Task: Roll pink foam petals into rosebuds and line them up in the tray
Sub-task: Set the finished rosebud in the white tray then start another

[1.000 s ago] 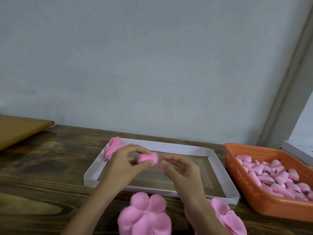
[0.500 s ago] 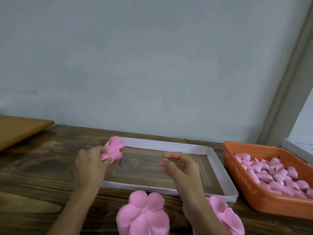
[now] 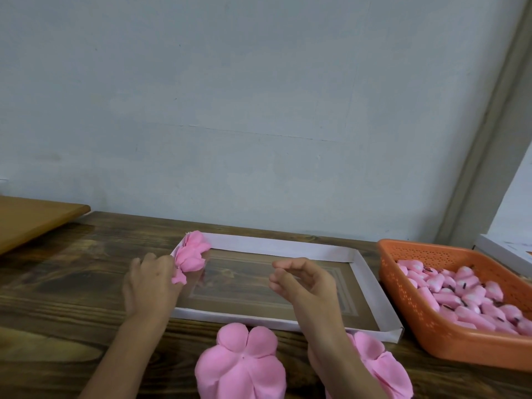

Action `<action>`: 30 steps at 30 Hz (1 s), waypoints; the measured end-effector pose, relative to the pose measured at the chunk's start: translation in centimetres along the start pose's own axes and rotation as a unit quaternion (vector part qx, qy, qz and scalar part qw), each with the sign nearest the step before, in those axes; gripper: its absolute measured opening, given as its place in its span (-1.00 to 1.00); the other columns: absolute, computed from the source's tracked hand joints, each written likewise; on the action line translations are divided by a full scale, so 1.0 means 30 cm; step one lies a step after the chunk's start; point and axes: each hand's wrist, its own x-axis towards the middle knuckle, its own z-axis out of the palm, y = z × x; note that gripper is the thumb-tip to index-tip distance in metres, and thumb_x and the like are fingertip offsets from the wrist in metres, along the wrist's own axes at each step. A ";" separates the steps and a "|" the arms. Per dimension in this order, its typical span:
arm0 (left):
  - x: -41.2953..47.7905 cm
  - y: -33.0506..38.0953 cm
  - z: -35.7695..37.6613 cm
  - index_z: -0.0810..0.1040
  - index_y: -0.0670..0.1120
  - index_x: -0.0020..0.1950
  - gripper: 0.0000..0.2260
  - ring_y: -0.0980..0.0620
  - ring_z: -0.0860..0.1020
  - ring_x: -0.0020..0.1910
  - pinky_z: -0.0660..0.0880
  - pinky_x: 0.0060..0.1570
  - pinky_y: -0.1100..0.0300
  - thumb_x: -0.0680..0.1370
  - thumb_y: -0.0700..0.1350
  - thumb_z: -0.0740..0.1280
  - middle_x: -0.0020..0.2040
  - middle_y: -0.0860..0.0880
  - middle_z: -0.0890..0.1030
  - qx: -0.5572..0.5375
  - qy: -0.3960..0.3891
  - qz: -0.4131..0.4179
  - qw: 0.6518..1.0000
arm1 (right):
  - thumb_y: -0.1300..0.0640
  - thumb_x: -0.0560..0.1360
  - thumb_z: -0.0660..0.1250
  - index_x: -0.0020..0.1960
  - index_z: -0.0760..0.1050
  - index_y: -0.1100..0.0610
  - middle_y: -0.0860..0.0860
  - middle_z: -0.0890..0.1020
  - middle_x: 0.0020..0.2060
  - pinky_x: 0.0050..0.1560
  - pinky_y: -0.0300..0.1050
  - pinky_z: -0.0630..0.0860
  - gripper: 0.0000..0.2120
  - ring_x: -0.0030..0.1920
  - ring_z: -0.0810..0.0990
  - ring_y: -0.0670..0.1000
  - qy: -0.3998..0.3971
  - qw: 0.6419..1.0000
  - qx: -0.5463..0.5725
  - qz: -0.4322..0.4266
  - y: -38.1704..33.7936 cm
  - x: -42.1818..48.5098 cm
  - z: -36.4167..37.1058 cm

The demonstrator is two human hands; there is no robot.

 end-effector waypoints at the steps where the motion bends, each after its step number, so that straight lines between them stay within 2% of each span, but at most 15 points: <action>1: -0.002 0.000 -0.004 0.68 -0.03 0.05 -0.82 0.02 0.51 -0.10 0.52 -0.19 0.20 0.50 0.01 0.51 -0.08 -0.02 0.59 0.002 -0.002 -0.002 1.000 | 0.33 0.55 0.43 -0.08 0.71 0.11 0.01 0.76 -0.08 -0.03 -0.16 0.68 -0.84 -0.06 0.75 0.04 0.001 1.000 -0.001 -0.001 0.000 0.000 0.001; 4: -0.007 0.003 -0.014 0.66 -0.04 0.05 -0.82 0.07 0.53 -0.20 0.54 -0.24 0.24 0.53 0.03 0.49 -0.14 0.00 0.56 -0.001 -0.003 -0.007 1.000 | 0.33 0.55 0.43 -0.10 0.71 0.10 0.05 0.75 -0.11 -0.01 -0.11 0.69 -0.83 -0.09 0.74 0.04 0.003 1.000 -0.001 -0.003 0.003 0.002 -0.001; 6: -0.011 0.004 -0.016 0.66 -0.05 0.06 -0.81 0.07 0.53 -0.20 0.49 -0.28 0.26 0.55 0.03 0.46 -0.13 -0.01 0.56 0.004 0.003 -0.013 1.000 | 0.33 0.55 0.43 -0.10 0.71 0.10 0.08 0.75 -0.12 -0.02 -0.11 0.68 -0.83 -0.11 0.73 0.04 0.000 1.000 -0.002 -0.007 0.005 0.004 -0.004; 9: -0.013 0.003 -0.013 0.63 -0.04 0.15 -0.74 0.04 0.54 -0.05 0.46 -0.19 0.26 0.57 0.10 0.42 -0.02 -0.02 0.62 0.030 0.009 -0.014 0.999 | 0.32 0.55 0.43 -0.11 0.71 0.07 0.07 0.75 -0.15 -0.06 -0.11 0.68 -0.81 -0.12 0.73 0.04 -0.007 1.000 -0.025 -0.016 0.007 0.003 -0.003; 11: -0.010 0.004 -0.012 0.61 -0.01 0.20 -0.69 0.01 0.52 0.08 0.48 -0.08 0.24 0.58 0.15 0.39 0.07 0.00 0.64 0.045 0.011 -0.015 0.999 | 0.28 0.55 0.44 -0.12 0.70 0.02 0.02 0.74 -0.15 -0.02 0.00 0.70 -0.81 -0.08 0.73 0.04 -0.007 0.997 -0.072 -0.032 0.008 0.006 -0.003; 13: -0.008 0.005 -0.012 0.60 0.01 0.21 -0.64 0.00 0.49 0.13 0.46 -0.06 0.24 0.56 0.22 0.37 0.11 0.01 0.63 0.050 0.017 -0.011 0.999 | 0.26 0.55 0.44 -0.12 0.69 0.02 -0.04 0.74 -0.16 0.02 0.11 0.70 -0.83 -0.07 0.72 0.00 -0.004 0.992 -0.114 -0.051 0.006 0.004 0.000; 17: -0.010 0.015 -0.033 0.64 -0.09 0.10 -0.44 -0.08 0.49 0.03 0.44 -0.15 0.15 0.48 0.39 0.35 0.03 -0.10 0.64 0.030 0.036 -0.004 0.999 | 0.24 0.55 0.45 -0.11 0.67 0.01 -0.10 0.73 -0.17 0.00 0.13 0.69 -0.85 -0.09 0.70 -0.05 -0.004 0.982 -0.166 -0.090 -0.036 -0.017 0.009; 19: -0.008 0.013 -0.035 0.65 -0.22 -0.01 -0.45 -0.16 0.47 -0.11 0.42 -0.23 0.06 0.46 0.30 0.42 -0.10 -0.21 0.63 -0.022 0.101 0.043 0.994 | 0.23 0.55 0.45 -0.10 0.67 0.00 -0.13 0.73 -0.16 -0.03 0.02 0.69 -0.85 -0.12 0.69 -0.08 0.015 0.974 -0.183 -0.136 -0.099 -0.011 -0.016; 22: 0.000 0.028 -0.023 0.61 -0.24 -0.10 -0.67 -0.13 0.38 -0.22 0.32 -0.26 0.06 0.52 0.04 0.48 -0.22 -0.19 0.57 -0.088 0.232 0.149 0.957 | 0.17 0.54 0.45 -0.08 0.65 -0.04 -0.23 0.71 -0.17 -0.13 -0.29 0.59 -0.89 -0.14 0.68 -0.19 0.105 0.932 -0.254 -0.236 -0.238 0.026 -0.143; 24: 0.004 0.051 -0.013 0.60 -0.20 -0.10 -0.74 -0.09 0.38 -0.20 0.35 -0.25 0.07 0.61 0.00 0.36 -0.22 -0.14 0.57 -0.130 0.267 0.188 0.936 | 0.08 0.55 0.42 -0.07 0.65 -0.07 -0.30 0.70 -0.18 -0.14 -0.26 0.54 -0.94 -0.15 0.66 -0.25 0.162 0.902 -0.322 -0.238 -0.310 0.068 -0.270; 26: -0.001 0.077 -0.002 0.58 -0.17 -0.12 -0.73 -0.03 0.34 -0.19 0.36 -0.24 0.07 0.61 0.00 0.27 -0.22 -0.11 0.57 -0.154 0.282 0.220 0.921 | 0.05 0.58 0.36 -0.04 0.65 -0.08 -0.29 0.70 -0.15 -0.09 -0.10 0.55 -0.90 -0.14 0.66 -0.22 0.191 0.865 -0.420 -0.197 -0.339 0.129 -0.402; 27: -0.003 0.089 0.001 0.57 -0.16 -0.14 -0.74 0.00 0.31 -0.18 0.35 -0.23 0.08 0.61 -0.02 0.26 -0.23 -0.10 0.56 -0.161 0.291 0.236 0.913 | 0.08 0.60 0.35 -0.03 0.66 -0.09 -0.24 0.71 -0.11 -0.06 -0.07 0.55 -0.87 -0.10 0.67 -0.12 0.191 0.838 -0.483 -0.169 -0.344 0.170 -0.467; 29: -0.006 0.105 0.008 0.52 -0.13 -0.19 -0.78 0.01 0.29 -0.19 0.32 -0.24 0.07 0.62 -0.07 0.28 -0.27 -0.08 0.53 -0.173 0.308 0.254 0.900 | 0.18 0.59 0.34 0.04 0.69 -0.03 -0.05 0.74 -0.02 0.00 -0.04 0.55 -0.82 -0.03 0.68 0.07 0.154 0.766 -0.619 -0.082 -0.349 0.267 -0.593; 30: -0.010 0.111 0.015 0.51 -0.12 -0.21 -0.78 -0.01 0.30 -0.21 0.32 -0.25 0.06 0.62 -0.08 0.29 -0.28 -0.07 0.52 -0.177 0.313 0.257 0.897 | 0.21 0.58 0.34 0.09 0.69 0.00 0.01 0.75 0.04 0.06 -0.04 0.56 -0.80 0.03 0.68 0.11 0.111 0.732 -0.672 -0.020 -0.348 0.314 -0.647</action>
